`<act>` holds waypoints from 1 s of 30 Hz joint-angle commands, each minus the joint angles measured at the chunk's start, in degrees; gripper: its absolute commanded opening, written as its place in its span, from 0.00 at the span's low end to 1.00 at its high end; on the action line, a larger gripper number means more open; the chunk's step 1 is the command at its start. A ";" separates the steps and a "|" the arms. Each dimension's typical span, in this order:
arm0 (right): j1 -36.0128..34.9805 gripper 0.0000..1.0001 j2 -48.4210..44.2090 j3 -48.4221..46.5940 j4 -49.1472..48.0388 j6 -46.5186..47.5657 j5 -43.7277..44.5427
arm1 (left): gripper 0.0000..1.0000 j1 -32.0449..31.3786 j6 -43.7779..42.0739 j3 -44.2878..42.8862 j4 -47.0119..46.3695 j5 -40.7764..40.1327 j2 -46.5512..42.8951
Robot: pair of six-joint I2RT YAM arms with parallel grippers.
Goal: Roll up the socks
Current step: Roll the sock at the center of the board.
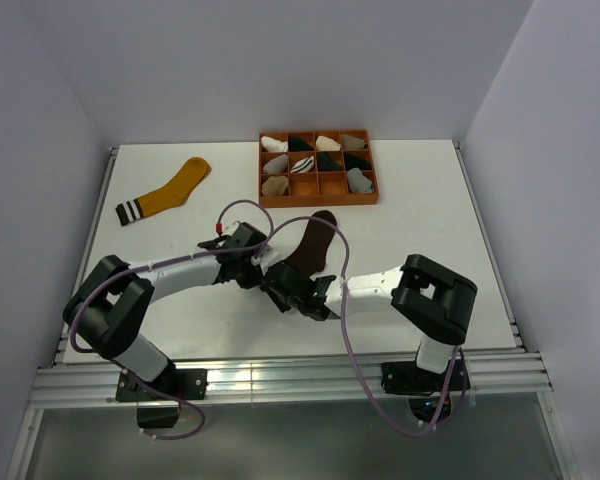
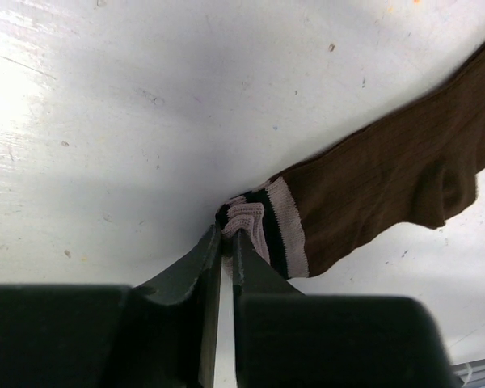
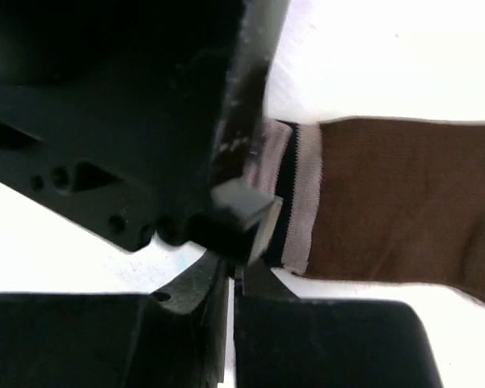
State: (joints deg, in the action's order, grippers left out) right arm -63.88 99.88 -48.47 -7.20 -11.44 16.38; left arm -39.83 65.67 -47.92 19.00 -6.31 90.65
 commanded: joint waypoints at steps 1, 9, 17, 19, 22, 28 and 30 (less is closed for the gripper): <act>6.03 0.00 1.29 -0.05 5.18 -5.16 -12.13 | 0.16 -1.39 2.09 2.56 0.16 -1.69 -4.41; 16.31 0.00 -0.56 3.46 -2.17 -14.47 -35.52 | 0.43 -1.12 7.01 8.81 -5.73 -4.24 -15.14; 24.67 0.00 3.39 9.70 -18.09 -28.52 -56.78 | 0.51 -1.12 9.12 13.38 -9.51 -3.80 -18.76; 26.16 0.00 4.97 11.80 -24.76 -31.69 -59.70 | 0.52 -1.12 9.39 14.43 -11.69 -3.02 -18.41; 28.80 0.00 8.40 13.22 -30.93 -36.71 -63.83 | 0.56 -1.12 9.30 14.26 -13.03 -1.43 -16.57; 30.92 0.00 13.23 13.58 -35.16 -41.20 -66.39 | 0.56 -1.12 9.56 13.56 -15.49 0.06 -13.31; 31.27 0.00 13.77 13.58 -35.78 -41.64 -66.65 | 0.56 -1.21 9.57 13.03 -16.19 0.33 -12.00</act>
State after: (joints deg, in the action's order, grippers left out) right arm -33.10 111.72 -36.18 -41.56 -50.85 -48.77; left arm -40.86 74.06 -33.61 6.37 -6.92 77.28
